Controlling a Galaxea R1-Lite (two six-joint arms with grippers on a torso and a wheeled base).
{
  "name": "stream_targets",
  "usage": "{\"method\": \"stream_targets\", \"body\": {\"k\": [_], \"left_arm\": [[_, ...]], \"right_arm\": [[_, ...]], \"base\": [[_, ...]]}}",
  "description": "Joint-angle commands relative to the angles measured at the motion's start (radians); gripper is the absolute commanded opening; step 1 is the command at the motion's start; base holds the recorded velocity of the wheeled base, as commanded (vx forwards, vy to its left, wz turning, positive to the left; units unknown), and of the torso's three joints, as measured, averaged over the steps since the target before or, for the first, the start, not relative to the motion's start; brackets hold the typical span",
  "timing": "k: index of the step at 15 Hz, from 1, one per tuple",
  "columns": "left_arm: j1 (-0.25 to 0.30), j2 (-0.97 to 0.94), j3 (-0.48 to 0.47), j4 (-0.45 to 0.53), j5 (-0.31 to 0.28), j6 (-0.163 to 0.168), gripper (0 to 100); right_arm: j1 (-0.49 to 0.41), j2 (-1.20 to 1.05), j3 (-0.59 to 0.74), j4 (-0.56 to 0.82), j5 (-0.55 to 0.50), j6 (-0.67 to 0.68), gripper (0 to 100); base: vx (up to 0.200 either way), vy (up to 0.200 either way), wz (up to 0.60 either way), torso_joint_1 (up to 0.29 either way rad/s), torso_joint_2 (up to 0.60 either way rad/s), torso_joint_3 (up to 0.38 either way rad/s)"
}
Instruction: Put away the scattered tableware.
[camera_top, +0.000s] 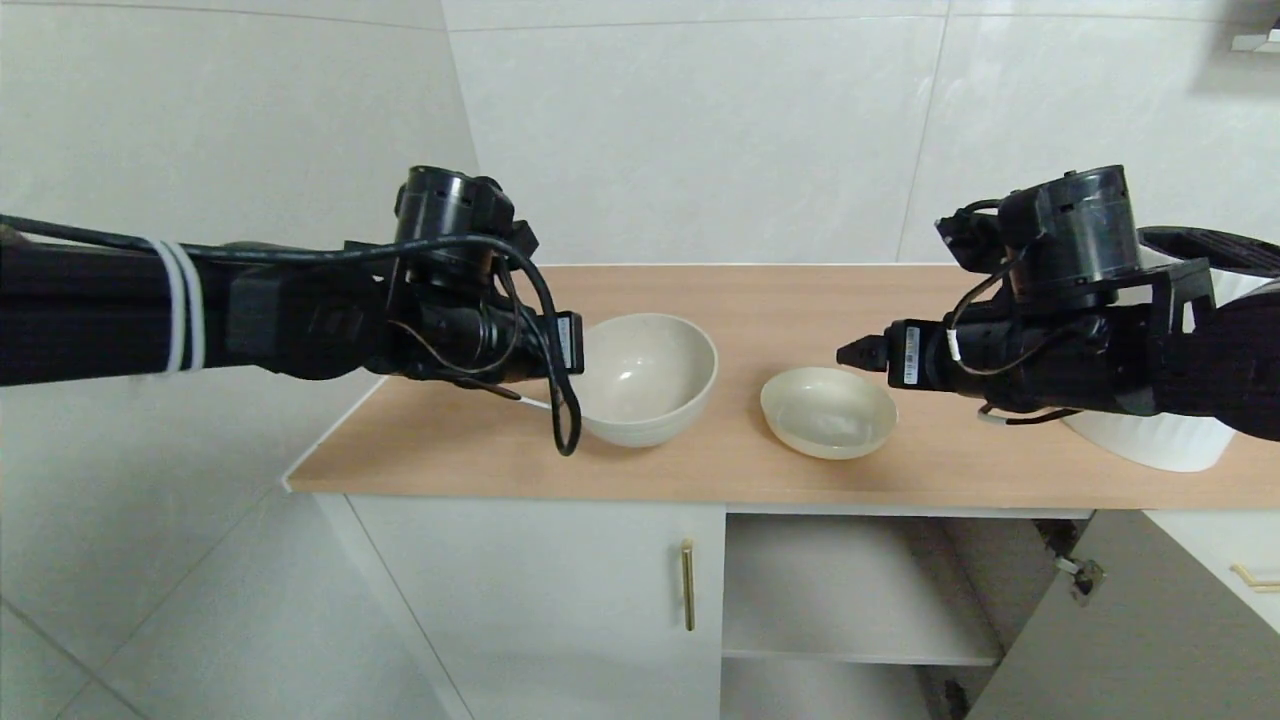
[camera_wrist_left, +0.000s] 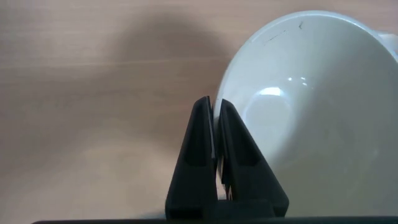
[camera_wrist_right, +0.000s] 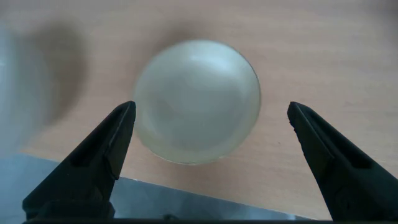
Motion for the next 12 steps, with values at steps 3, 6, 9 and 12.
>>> {"method": "stream_targets", "body": {"k": [3,6,9,12], "left_arm": [[-0.027,-0.139,0.069,-0.04,-0.001,-0.005,0],[-0.03,-0.137,0.081,-0.053,0.0,-0.005,0],[-0.032,-0.137,0.084,-0.053,0.0,-0.006,0],[-0.038,-0.14,0.101,-0.076,0.002,-0.006,0]], "right_arm": [[-0.06,0.139,-0.128,0.167,-0.049,0.002,100],[-0.095,0.199,-0.159,0.177,-0.049,0.004,100],[-0.098,0.246,-0.173,0.166,-0.039,0.005,100],[-0.098,0.289,-0.19,0.158,-0.04,0.01,100]], "base": [[0.0,0.0,0.0,0.0,0.0,0.0],[0.0,0.0,0.0,0.0,0.0,0.0],[0.0,0.0,0.0,0.0,0.0,0.0],[0.0,0.0,0.0,0.0,0.0,0.0]]}}
